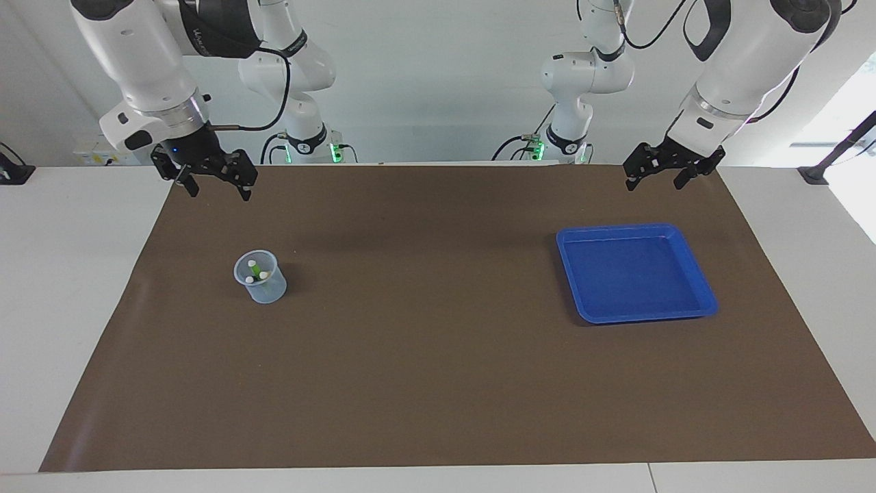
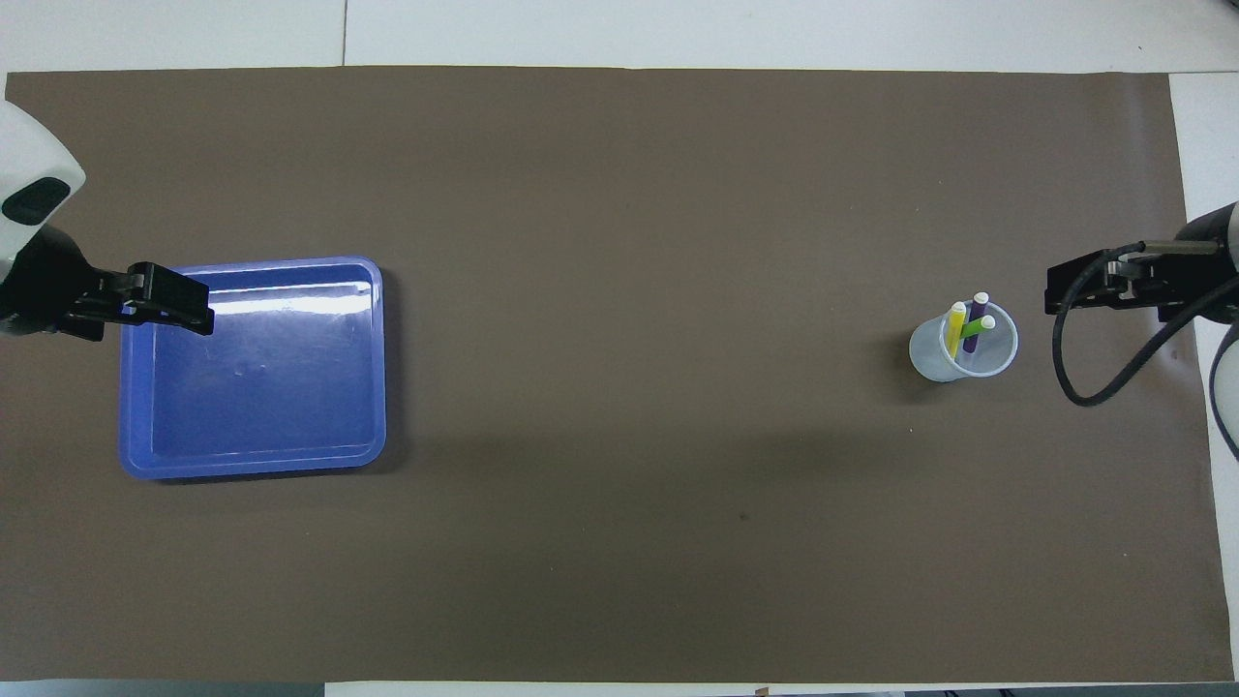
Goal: Right arm passes pens to left for tray arrangement
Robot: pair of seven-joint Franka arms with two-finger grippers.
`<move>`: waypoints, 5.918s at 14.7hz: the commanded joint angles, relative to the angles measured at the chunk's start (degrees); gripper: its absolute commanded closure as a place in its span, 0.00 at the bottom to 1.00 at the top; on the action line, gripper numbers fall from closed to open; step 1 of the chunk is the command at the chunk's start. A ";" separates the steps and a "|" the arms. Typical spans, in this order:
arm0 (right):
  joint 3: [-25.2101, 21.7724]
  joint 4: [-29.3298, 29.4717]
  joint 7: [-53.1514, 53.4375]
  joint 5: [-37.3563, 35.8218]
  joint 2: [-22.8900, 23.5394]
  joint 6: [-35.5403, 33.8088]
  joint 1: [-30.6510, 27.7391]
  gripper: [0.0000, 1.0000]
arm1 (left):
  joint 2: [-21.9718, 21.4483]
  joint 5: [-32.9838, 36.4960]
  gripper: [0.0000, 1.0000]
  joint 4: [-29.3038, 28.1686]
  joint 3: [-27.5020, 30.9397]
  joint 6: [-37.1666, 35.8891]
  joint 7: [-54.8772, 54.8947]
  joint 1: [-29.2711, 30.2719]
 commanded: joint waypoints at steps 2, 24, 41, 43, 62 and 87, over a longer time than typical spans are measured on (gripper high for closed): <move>0.84 -0.99 0.50 -0.08 -0.66 0.43 -0.86 0.00 | -0.48 0.24 0.00 0.20 0.32 -0.45 0.17 0.00; 6.73 -6.50 -20.40 -3.16 11.03 19.32 -0.59 0.09 | -0.48 0.24 0.00 0.20 0.32 -0.45 0.17 0.00; 4.97 -21.20 -30.44 -3.33 7.25 31.72 -2.26 0.37 | -0.48 0.24 0.00 0.20 0.32 -0.45 0.17 0.00; 4.97 -21.03 -30.44 -3.33 7.34 31.46 -2.18 0.39 | -0.48 0.24 0.00 0.11 0.32 -0.45 0.17 0.00; 4.10 -23.22 -30.09 -3.25 6.37 32.25 -2.44 1.00 | -0.48 0.24 0.00 0.20 0.24 -0.36 0.00 -0.09; 17.70 -7.15 44.31 24.43 1.44 27.49 -1.39 1.00 | -2.15 -0.11 0.00 -3.14 0.32 -0.18 -0.53 1.67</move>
